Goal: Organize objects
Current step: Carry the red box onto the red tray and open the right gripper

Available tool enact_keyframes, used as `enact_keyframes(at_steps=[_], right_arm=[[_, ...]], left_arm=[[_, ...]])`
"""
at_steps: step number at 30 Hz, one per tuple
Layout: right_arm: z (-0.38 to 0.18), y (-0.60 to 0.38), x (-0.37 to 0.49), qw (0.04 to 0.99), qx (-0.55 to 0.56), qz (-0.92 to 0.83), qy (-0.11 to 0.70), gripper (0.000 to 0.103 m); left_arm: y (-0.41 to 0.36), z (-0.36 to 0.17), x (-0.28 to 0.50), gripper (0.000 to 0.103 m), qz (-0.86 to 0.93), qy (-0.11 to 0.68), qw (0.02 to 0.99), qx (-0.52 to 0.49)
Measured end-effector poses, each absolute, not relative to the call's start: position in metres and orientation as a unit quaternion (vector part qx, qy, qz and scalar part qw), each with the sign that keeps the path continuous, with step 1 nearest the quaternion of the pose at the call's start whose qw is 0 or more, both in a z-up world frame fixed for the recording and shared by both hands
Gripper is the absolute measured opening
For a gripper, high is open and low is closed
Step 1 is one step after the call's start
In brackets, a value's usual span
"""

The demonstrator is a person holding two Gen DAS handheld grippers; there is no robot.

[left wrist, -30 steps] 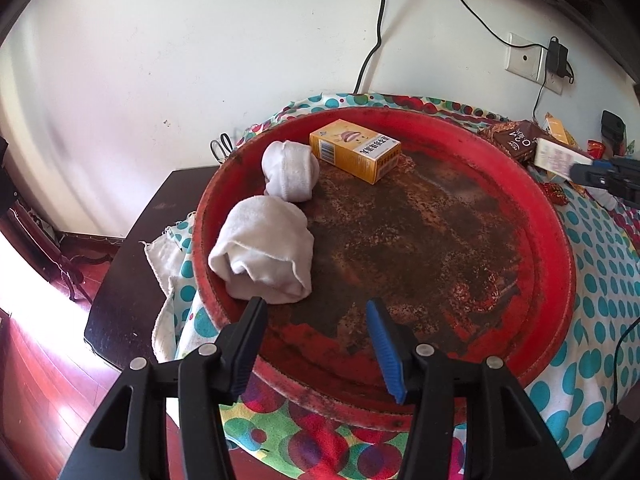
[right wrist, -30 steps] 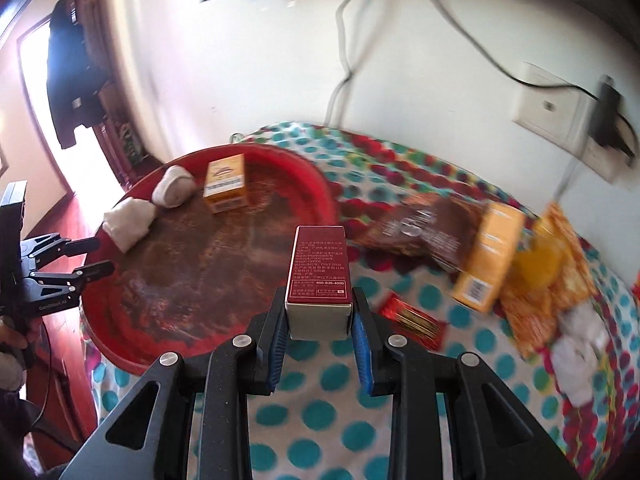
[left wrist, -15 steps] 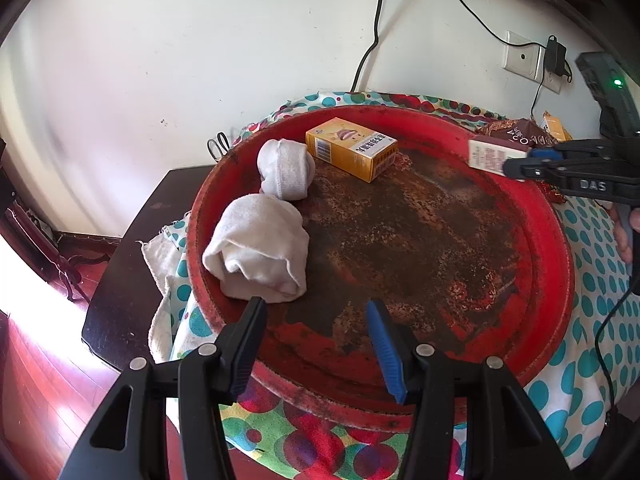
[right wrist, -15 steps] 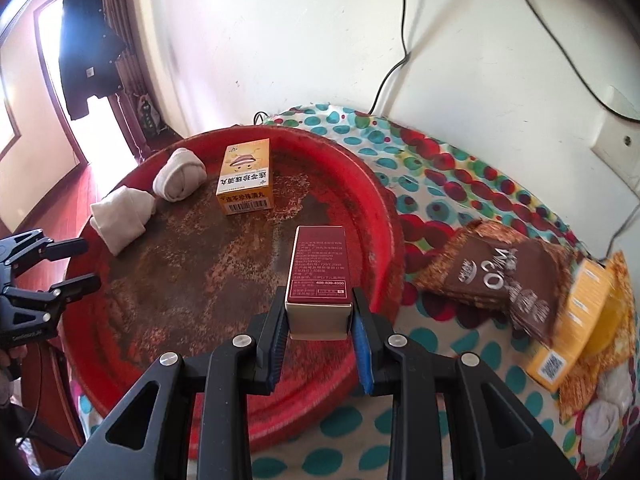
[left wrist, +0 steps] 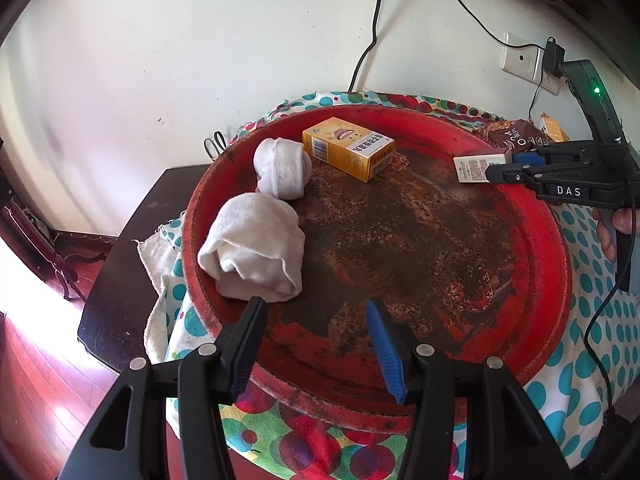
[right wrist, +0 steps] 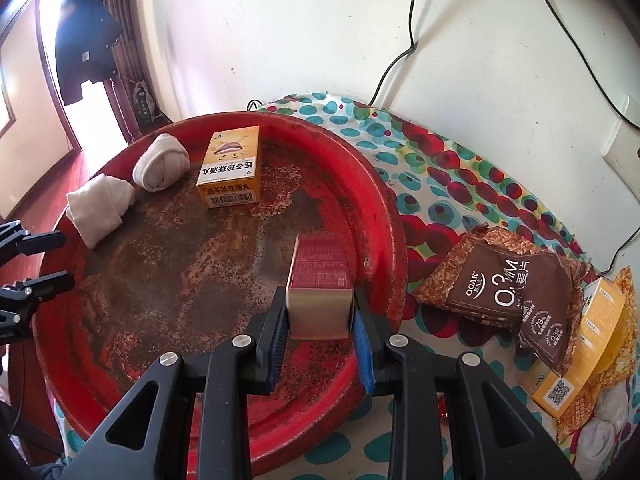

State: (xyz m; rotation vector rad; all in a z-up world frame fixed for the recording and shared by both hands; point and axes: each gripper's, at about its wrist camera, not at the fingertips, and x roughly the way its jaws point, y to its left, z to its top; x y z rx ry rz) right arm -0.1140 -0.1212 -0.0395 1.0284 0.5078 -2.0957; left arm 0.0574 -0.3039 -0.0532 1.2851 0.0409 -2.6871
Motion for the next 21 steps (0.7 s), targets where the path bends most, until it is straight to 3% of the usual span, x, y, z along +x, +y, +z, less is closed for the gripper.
enact_keyframes(at_steps=[21], right_arm=[[-0.020, -0.083, -0.090, 0.364, 0.378, -0.837, 0.152, 0.042]], left_arm=[[-0.295, -0.051, 0.058, 0.053, -0.900, 0.006, 0.072, 0.429]])
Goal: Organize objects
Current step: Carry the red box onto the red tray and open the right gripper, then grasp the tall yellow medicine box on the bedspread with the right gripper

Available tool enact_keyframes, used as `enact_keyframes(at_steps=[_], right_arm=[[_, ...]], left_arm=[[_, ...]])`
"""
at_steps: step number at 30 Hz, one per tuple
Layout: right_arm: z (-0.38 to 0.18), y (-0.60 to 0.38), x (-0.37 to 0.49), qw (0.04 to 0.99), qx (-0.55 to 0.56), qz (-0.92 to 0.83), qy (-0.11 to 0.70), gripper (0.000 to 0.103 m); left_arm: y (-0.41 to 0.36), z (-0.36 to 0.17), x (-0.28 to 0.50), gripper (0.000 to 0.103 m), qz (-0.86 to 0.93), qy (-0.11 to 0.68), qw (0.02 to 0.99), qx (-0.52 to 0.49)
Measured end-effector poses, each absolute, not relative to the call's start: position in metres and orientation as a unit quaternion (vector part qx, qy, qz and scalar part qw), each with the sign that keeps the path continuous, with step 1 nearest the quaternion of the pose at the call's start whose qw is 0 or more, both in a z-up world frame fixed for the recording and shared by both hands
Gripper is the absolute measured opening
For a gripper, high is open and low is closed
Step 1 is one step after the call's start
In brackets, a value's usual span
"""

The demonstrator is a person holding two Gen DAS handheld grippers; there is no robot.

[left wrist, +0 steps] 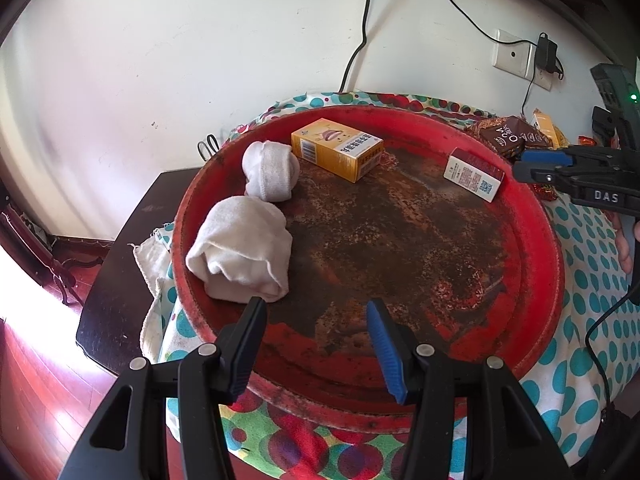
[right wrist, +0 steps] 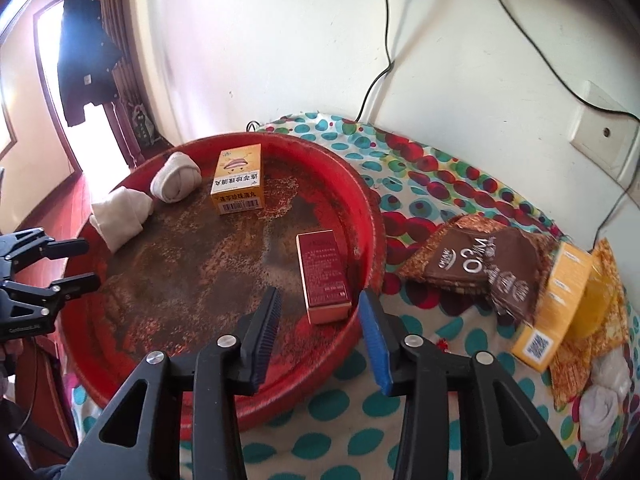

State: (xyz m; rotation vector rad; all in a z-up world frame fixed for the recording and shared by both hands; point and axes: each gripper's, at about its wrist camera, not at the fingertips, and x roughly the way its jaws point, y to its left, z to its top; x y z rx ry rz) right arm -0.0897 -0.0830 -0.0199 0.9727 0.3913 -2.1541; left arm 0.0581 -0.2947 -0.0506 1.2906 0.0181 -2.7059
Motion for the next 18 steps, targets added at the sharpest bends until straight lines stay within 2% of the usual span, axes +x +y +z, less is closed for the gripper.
enact_keyframes(at_steps=[9, 18], right_arm=[[-0.020, -0.030, -0.087, 0.323, 0.380, -0.857, 0.127, 0.043], [-0.031, 0.052, -0.103, 0.235, 0.387, -0.887, 0.085, 0.046]], left_arm=[[-0.281, -0.049, 0.058, 0.053, -0.902, -0.006, 0.062, 0.427], [-0.265, -0.048, 0.052, 0.053, -0.900, -0.022, 0.050, 0.433]])
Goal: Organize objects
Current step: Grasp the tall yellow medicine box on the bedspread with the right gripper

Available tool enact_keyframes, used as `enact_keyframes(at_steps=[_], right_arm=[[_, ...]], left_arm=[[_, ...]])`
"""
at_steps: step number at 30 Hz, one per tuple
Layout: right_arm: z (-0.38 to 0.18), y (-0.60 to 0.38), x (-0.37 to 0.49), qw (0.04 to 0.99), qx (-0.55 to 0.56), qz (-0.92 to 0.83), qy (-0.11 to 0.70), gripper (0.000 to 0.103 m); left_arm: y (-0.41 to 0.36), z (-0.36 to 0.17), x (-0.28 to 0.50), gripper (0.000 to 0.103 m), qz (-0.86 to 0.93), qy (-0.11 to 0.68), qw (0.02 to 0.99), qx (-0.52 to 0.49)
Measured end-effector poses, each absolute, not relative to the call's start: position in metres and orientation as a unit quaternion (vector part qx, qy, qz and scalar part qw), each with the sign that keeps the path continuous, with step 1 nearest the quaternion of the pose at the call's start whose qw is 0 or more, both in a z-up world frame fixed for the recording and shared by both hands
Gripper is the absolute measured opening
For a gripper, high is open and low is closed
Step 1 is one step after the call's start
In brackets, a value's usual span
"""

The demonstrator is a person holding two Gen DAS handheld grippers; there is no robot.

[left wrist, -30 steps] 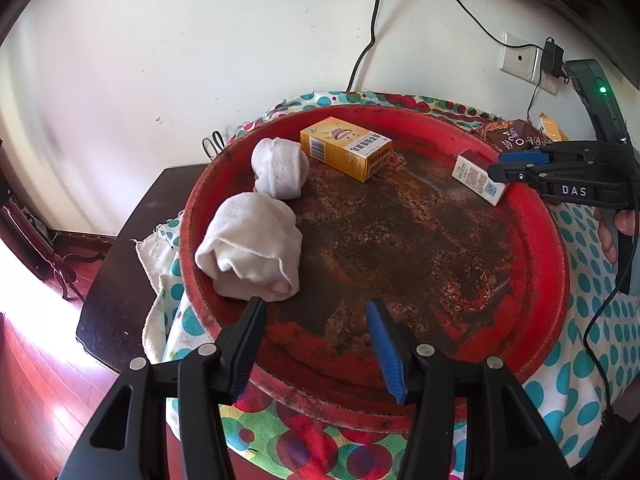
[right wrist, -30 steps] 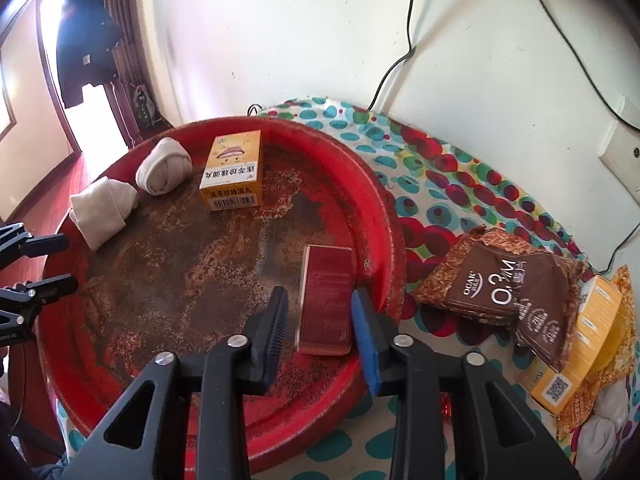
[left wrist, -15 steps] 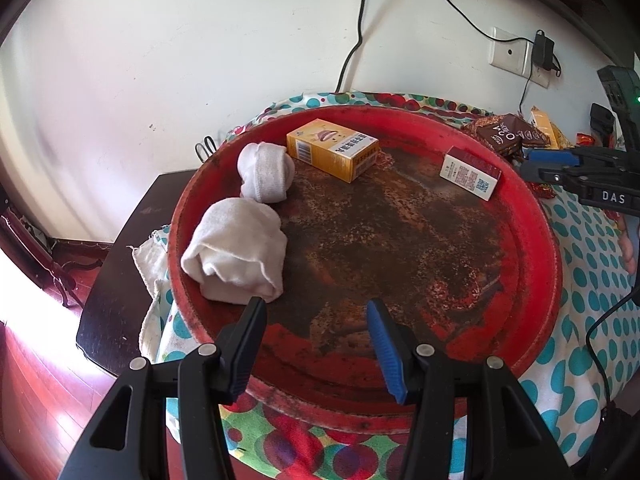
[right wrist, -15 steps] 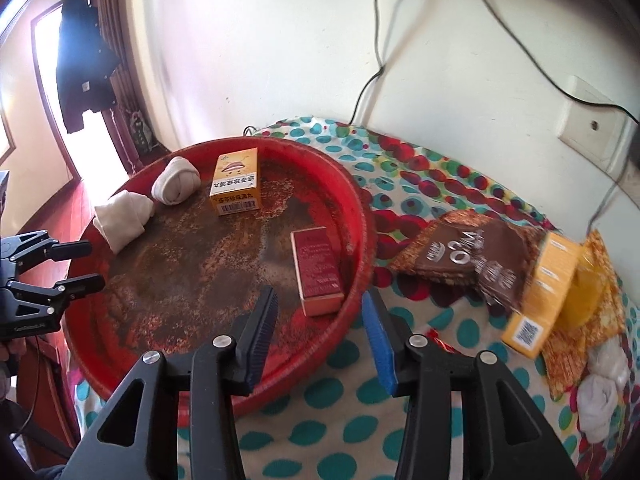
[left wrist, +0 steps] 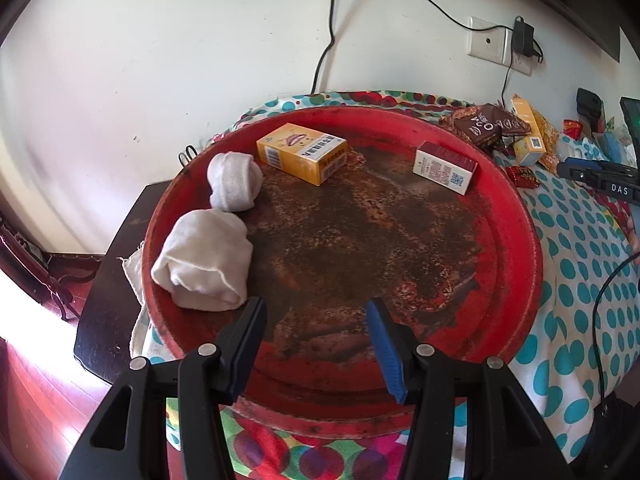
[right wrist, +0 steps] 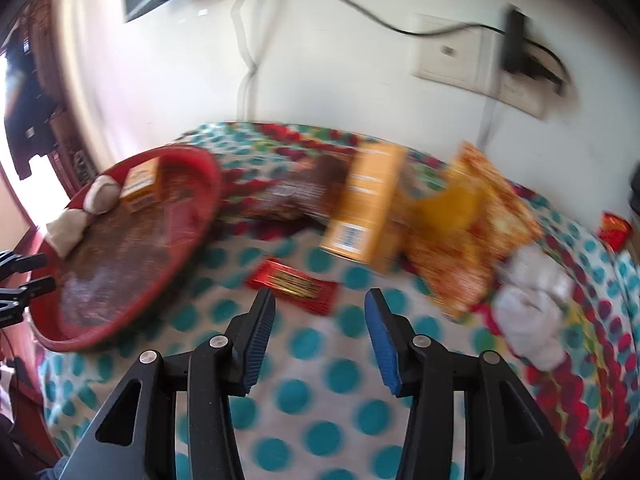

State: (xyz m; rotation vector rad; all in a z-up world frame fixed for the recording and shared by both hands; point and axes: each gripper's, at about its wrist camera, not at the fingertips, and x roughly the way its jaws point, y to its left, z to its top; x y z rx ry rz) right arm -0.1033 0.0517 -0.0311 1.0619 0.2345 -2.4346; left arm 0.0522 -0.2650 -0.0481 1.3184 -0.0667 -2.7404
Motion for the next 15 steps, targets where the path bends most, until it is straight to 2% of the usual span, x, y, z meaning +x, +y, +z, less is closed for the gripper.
enact_keyframes(at_steps=[6, 15], right_arm=[[-0.040, 0.080, -0.109, 0.211, 0.392, -0.893, 0.071, 0.047], [-0.039, 0.048, -0.113, 0.216, 0.370, -0.898, 0.098, 0.064]], left_arm=[[-0.248, -0.044, 0.044, 0.053, -0.899, -0.031, 0.032, 0.436], [-0.197, -0.022, 0.004, 0.054, -0.903, -0.053, -0.017, 0.427]])
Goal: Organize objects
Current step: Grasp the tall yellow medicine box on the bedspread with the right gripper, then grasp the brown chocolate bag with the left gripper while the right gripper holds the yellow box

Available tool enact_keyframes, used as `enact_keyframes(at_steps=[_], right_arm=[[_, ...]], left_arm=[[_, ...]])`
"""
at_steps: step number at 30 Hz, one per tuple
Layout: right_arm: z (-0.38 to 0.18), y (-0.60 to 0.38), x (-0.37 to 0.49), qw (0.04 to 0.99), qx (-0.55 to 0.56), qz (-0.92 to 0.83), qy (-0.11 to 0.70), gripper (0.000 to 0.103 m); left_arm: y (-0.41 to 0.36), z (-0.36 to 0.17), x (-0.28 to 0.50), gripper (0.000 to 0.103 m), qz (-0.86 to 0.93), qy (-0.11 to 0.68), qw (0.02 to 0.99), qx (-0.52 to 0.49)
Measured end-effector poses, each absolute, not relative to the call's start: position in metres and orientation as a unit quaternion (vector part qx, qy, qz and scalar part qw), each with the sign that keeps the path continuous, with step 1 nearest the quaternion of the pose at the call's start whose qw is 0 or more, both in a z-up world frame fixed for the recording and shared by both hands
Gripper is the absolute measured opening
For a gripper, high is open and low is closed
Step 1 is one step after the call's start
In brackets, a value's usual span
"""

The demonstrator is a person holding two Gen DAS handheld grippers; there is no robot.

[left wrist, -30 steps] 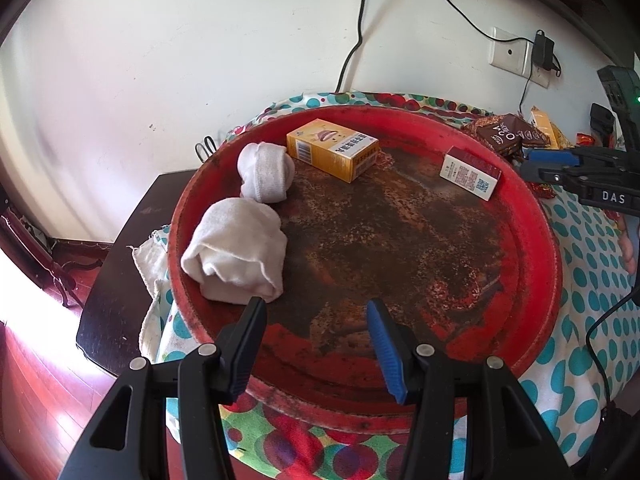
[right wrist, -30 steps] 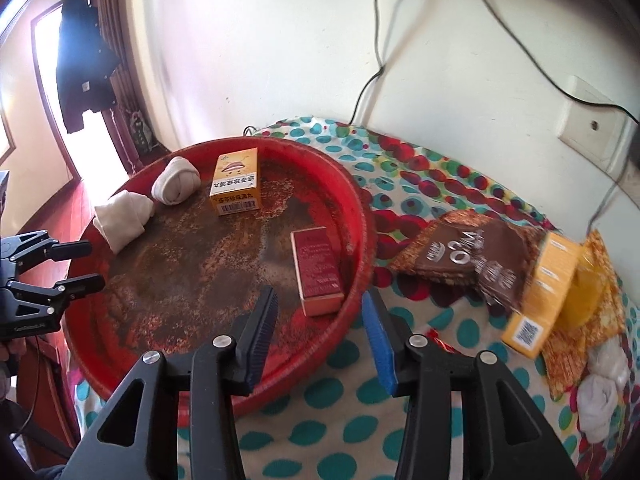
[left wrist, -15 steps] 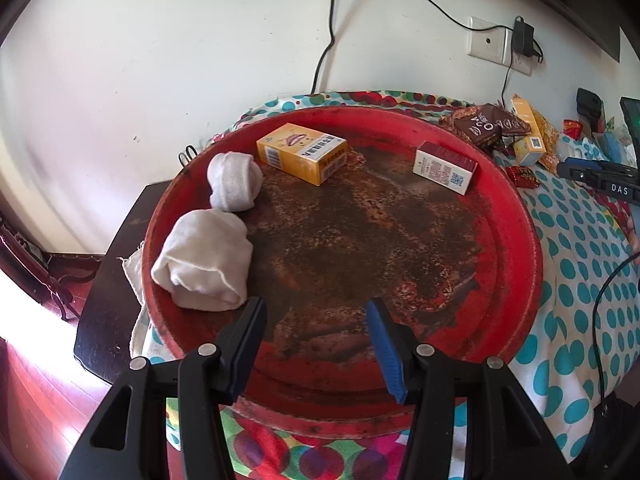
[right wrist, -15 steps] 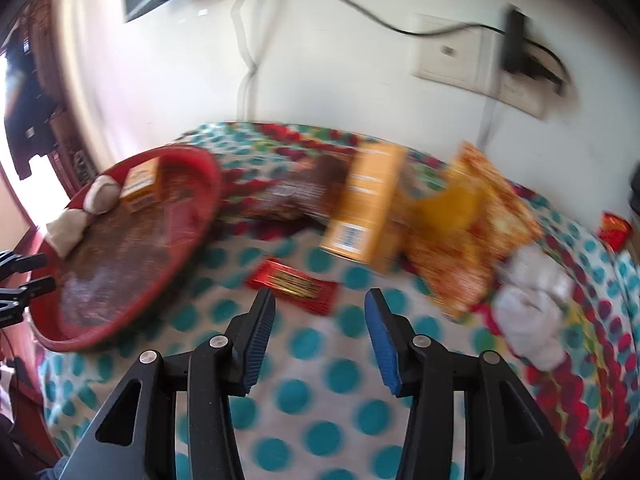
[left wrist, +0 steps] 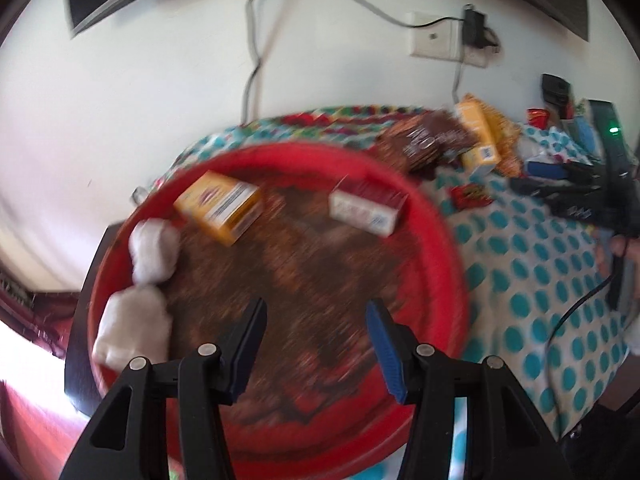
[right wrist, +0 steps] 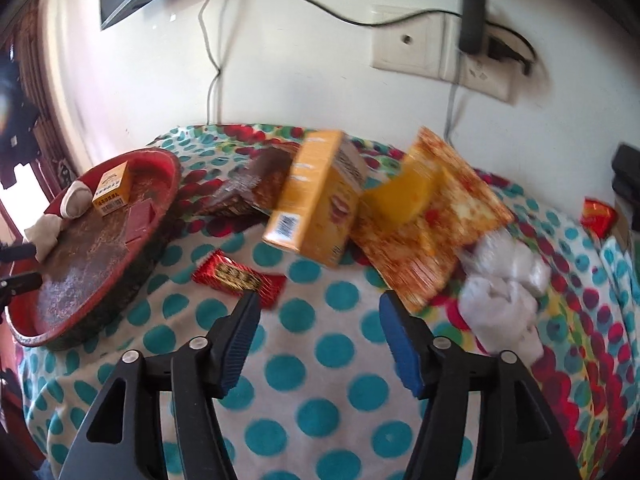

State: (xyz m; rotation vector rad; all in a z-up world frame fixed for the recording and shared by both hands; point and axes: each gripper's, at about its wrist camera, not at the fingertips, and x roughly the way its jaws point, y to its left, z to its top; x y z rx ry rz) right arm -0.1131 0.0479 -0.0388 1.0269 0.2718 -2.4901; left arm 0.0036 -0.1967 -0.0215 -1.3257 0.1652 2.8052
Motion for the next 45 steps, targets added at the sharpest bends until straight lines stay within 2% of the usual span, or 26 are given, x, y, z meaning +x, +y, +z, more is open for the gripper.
enact_keyframes(at_steps=[9, 12, 13, 14, 17, 20, 26, 30, 41, 45], right_arm=[[-0.046, 0.021, -0.147, 0.201, 0.377, -0.900, 0.091, 0.065], [-0.050, 0.018, -0.155, 0.196, 0.381, -0.898, 0.096, 0.057], [-0.051, 0.019, -0.157, 0.198, 0.383, -0.897, 0.096, 0.046], [-0.052, 0.020, -0.158, 0.200, 0.383, -0.897, 0.095, 0.041], [-0.053, 0.029, -0.159, 0.197, 0.382, -0.898, 0.093, 0.033], [-0.051, 0.048, -0.157, 0.203, 0.385, -0.897, 0.078, 0.028], [-0.055, 0.085, -0.147, 0.209, 0.394, -0.893, 0.066, 0.028], [-0.056, 0.105, -0.149, 0.215, 0.403, -0.889, 0.022, 0.028], [-0.062, 0.101, -0.152, 0.229, 0.425, -0.875, 0.024, 0.028], [-0.063, 0.098, -0.151, 0.239, 0.425, -0.873, 0.030, 0.028]], left_arm=[[-0.138, -0.017, -0.046, 0.054, 0.896, 0.088, 0.064, -0.430], [-0.122, -0.020, -0.059, 0.054, 0.894, 0.099, 0.076, -0.430], [-0.118, -0.022, -0.063, 0.054, 0.893, 0.102, 0.078, -0.431], [-0.113, -0.023, -0.067, 0.054, 0.892, 0.105, 0.079, -0.432], [-0.100, -0.026, -0.078, 0.054, 0.891, 0.107, 0.086, -0.433], [-0.088, -0.026, -0.091, 0.054, 0.892, 0.100, 0.097, -0.430], [-0.047, -0.031, -0.124, 0.057, 0.890, 0.123, 0.102, -0.428], [-0.022, -0.036, -0.148, 0.058, 0.886, 0.154, 0.076, -0.430], [-0.015, -0.062, -0.210, 0.059, 0.884, 0.134, -0.016, -0.448], [-0.016, -0.060, -0.210, 0.058, 0.893, 0.116, -0.005, -0.434]])
